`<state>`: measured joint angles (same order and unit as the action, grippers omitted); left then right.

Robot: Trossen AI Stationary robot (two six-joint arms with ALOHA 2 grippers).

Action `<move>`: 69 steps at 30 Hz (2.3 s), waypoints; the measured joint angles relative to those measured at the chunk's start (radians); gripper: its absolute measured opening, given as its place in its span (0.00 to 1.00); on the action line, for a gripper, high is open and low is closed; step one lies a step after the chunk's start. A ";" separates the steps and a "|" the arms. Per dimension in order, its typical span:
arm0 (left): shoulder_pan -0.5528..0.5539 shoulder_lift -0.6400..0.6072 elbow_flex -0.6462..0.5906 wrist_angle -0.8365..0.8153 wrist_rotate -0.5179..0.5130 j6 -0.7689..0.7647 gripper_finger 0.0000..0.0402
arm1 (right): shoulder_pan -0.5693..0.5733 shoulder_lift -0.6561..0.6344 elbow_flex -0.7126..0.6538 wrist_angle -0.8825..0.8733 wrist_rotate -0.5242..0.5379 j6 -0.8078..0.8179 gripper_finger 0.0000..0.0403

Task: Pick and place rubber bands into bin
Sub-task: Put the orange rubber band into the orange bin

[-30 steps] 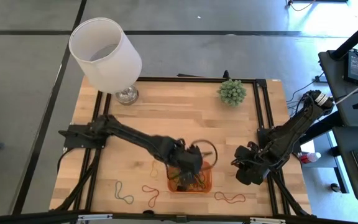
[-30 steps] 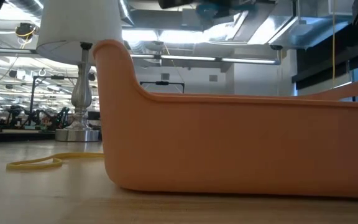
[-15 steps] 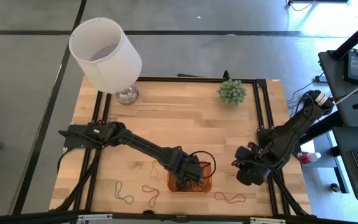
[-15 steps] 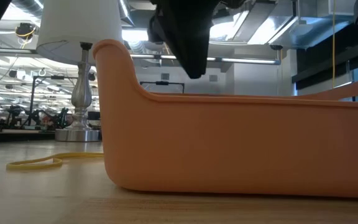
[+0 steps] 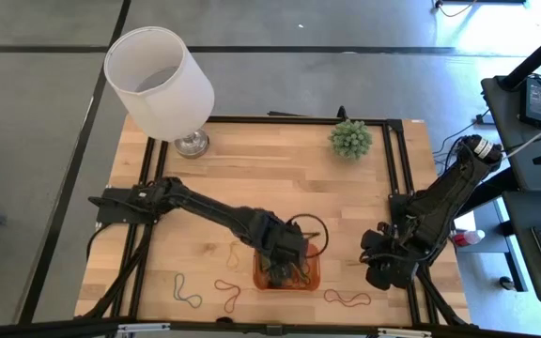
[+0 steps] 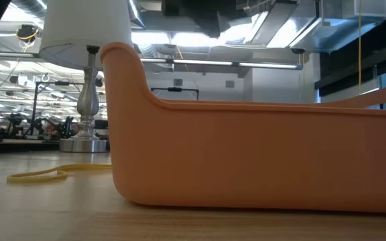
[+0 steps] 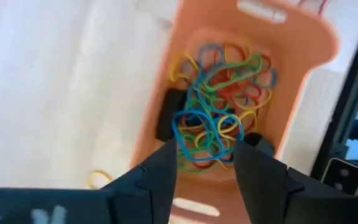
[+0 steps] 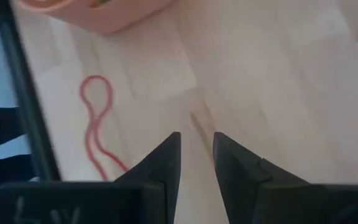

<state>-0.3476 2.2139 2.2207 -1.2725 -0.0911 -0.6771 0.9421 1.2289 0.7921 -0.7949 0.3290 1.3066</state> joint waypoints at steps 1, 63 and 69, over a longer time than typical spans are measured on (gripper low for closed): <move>0.007 -0.014 0.010 -0.012 -0.003 0.015 0.37 | 0.004 0.000 0.000 0.014 0.001 -0.005 0.24; -0.033 -1.012 -1.293 0.576 0.017 0.136 0.01 | -0.085 0.843 0.593 -0.067 -0.412 -0.111 0.30; -0.037 -1.012 -1.294 0.643 0.004 0.137 0.01 | -0.059 0.822 0.579 -0.066 -0.411 -0.047 0.03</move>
<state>-0.3847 1.2015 0.9264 -0.6291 -0.0875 -0.5402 0.8828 2.0507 1.3707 -0.8607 -0.0818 1.2599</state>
